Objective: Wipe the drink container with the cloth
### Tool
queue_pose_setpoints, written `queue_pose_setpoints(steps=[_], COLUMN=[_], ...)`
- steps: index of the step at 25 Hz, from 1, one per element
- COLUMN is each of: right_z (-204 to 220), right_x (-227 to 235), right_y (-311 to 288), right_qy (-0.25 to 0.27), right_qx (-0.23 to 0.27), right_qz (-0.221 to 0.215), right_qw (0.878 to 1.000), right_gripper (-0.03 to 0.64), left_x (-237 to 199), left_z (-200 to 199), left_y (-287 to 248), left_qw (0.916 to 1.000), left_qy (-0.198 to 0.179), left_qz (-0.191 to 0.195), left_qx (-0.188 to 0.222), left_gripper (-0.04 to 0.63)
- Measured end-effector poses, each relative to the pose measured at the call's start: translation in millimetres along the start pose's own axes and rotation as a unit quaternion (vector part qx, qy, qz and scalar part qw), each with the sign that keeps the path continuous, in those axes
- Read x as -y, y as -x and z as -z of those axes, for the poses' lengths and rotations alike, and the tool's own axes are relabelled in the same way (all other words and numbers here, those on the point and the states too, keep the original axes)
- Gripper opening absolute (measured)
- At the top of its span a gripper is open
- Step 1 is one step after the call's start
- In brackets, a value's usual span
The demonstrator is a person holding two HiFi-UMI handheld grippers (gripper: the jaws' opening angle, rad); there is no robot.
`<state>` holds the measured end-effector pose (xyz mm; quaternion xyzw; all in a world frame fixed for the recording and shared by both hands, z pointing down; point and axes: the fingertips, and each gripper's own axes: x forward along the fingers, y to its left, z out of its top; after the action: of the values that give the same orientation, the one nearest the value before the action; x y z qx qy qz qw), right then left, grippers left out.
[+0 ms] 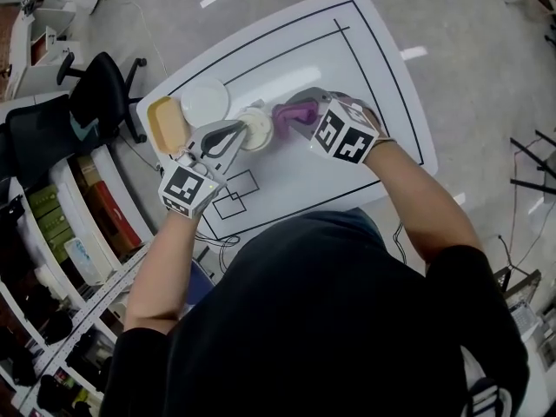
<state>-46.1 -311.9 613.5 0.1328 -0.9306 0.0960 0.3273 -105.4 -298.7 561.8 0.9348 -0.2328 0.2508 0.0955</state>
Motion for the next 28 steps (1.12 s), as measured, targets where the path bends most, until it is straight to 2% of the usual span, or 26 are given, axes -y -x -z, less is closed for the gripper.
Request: queue_pose_setpoints(steps=[7,17,28], right_z=[-8.7,51.3,52.8], right_x=[9.9,24.6,33.3], right_y=[-26.0,-96.5,-115.0], right_qy=[-0.005,-0.047,-0.054], right_qx=[0.013,-0.057,-0.061], right_qz=[-0.022,-0.012,-0.006], right_qw=[1.0,0.997,0.997], right_gripper=[0.074,0.071,0.069], left_x=[-1.5,-4.3,-7.3], left_z=[0.5,0.2,2.3], left_y=[-2.5,-4.5,-3.0], left_qw=[1.0,0.9999,0.9997], left_qy=[-0.001,0.01,0.014], left_qz=[0.003,-0.002,-0.015], left_qx=[-0.003,0.002,0.009], left_gripper=[0.043,0.043,0.043])
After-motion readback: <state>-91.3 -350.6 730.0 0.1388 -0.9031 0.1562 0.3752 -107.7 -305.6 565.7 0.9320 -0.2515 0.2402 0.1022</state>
